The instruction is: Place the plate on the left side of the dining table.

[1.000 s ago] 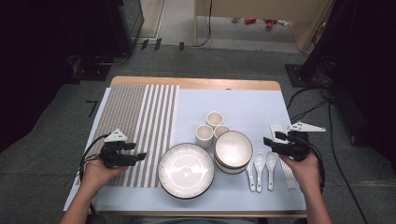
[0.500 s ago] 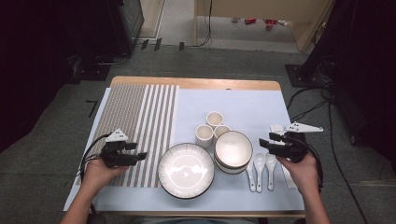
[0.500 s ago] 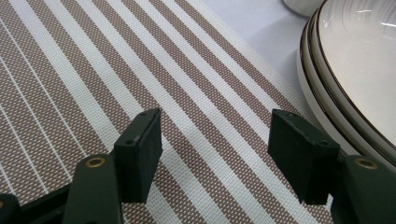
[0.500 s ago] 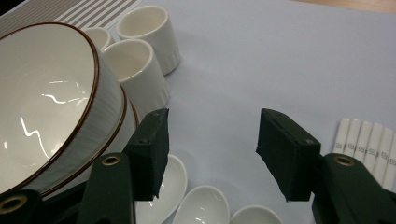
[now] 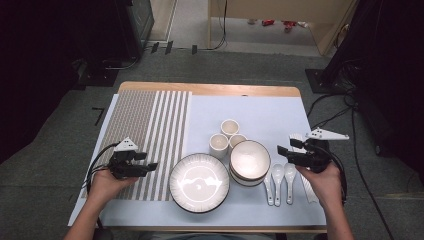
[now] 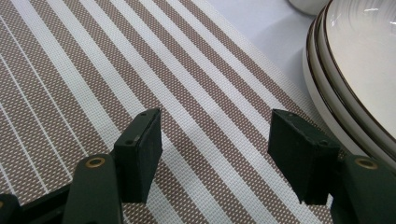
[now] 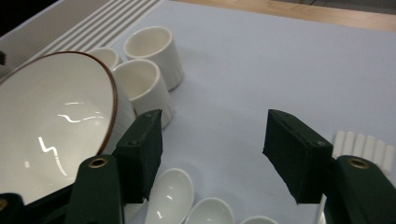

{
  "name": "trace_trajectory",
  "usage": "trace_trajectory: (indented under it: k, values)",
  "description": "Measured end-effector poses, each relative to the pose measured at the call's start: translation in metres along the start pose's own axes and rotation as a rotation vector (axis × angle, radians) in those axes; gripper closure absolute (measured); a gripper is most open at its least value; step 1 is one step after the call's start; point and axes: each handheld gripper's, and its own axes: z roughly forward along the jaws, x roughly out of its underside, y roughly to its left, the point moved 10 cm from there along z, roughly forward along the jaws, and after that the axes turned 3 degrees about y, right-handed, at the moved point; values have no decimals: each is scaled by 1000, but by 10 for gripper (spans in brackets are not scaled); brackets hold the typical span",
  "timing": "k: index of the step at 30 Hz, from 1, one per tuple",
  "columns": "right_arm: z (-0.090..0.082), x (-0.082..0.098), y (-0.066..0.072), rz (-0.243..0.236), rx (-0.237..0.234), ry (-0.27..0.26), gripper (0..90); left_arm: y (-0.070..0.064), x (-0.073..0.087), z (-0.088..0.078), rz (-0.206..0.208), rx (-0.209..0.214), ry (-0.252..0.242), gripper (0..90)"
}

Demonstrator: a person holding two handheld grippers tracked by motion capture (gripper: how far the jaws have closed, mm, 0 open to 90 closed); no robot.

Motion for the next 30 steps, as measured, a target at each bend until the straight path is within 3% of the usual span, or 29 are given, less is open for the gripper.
trace_trajectory:
  k: [4,15,30]
  values:
    - [-4,-1,5,17,-30,-1,388,0,-1,0,1,1,2,362]
    - [-11,-8,22,-52,-47,-26,398,-2,-1,2,2,8,6,363]
    - [-15,-12,40,-71,-94,-19,372,-5,-4,0,-13,17,8,363]
